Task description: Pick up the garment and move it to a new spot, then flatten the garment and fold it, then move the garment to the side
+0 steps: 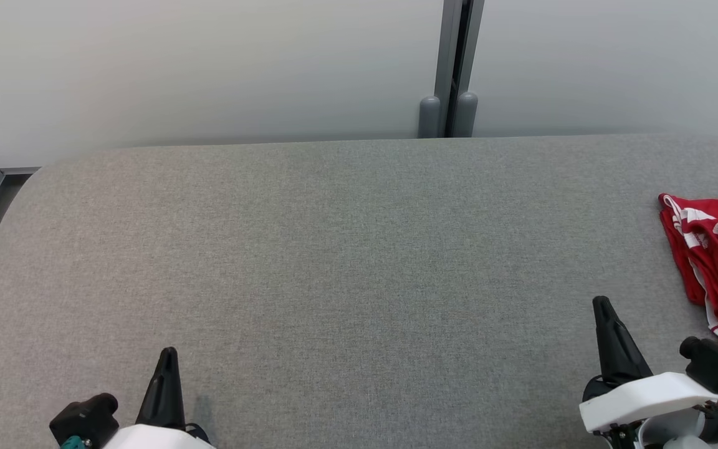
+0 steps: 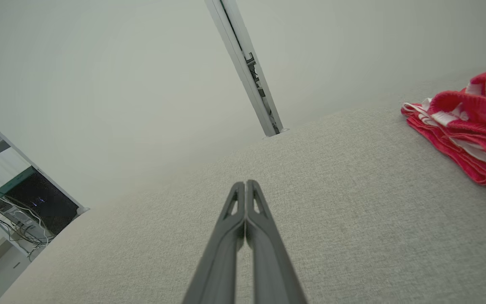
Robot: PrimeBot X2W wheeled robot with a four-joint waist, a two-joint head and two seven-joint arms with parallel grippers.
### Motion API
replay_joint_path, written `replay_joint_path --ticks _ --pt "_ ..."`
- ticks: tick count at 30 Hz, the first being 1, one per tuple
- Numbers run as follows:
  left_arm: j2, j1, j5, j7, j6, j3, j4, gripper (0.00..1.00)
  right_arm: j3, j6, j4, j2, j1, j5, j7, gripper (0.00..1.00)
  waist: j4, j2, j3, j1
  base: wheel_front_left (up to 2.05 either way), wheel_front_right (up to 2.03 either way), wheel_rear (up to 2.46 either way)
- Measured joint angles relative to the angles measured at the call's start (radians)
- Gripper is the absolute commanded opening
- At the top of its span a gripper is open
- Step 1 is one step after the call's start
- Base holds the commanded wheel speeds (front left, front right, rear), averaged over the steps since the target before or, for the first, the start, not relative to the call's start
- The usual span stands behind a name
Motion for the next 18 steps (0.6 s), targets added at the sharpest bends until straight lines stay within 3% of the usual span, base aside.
replay_joint_path --ticks 18 --pt "-0.005 -0.037 -0.28 0.076 -0.051 0.048 0.004 0.0 -0.039 0.0 -0.014 -0.002 0.0 0.283 0.073 0.0 -0.005 0.0 -0.004 0.0 0.0 0.0 0.0"
